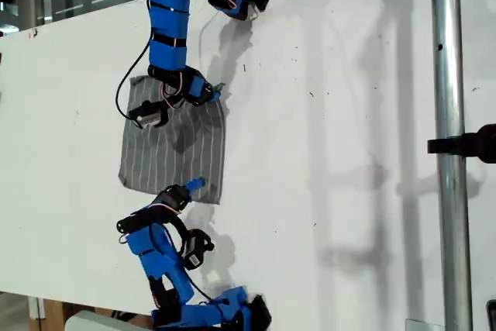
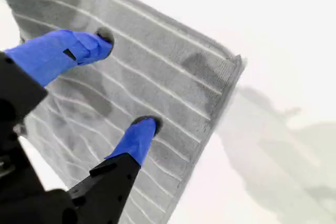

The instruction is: Grasp corners of a towel and fold twice.

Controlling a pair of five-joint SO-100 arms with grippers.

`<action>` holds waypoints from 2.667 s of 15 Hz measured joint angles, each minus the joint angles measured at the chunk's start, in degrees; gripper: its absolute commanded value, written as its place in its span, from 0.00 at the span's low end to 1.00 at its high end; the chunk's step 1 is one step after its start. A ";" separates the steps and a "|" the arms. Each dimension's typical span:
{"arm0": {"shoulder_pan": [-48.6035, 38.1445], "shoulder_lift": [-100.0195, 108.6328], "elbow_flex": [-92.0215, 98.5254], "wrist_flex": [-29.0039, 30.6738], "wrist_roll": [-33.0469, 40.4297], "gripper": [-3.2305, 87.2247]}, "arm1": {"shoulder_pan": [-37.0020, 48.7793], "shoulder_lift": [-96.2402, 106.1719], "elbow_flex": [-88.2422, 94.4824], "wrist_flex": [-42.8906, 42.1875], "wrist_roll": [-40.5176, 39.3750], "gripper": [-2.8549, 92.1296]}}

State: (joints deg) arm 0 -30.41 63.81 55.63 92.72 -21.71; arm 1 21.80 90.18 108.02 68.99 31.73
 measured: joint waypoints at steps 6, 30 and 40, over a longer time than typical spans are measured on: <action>3.43 -10.28 3.34 -3.16 -0.35 0.31 | 0.00 0.35 0.18 -0.18 0.00 0.03; 14.77 8.00 15.12 0.70 -11.51 0.00 | -21.53 3.60 -10.20 12.74 9.84 0.03; -1.58 16.00 16.88 -11.69 1.76 0.00 | 6.59 4.75 -13.27 15.64 -3.25 0.03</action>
State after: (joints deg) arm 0 -31.99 79.80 72.51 81.04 -19.95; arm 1 28.39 94.92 94.75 84.64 28.48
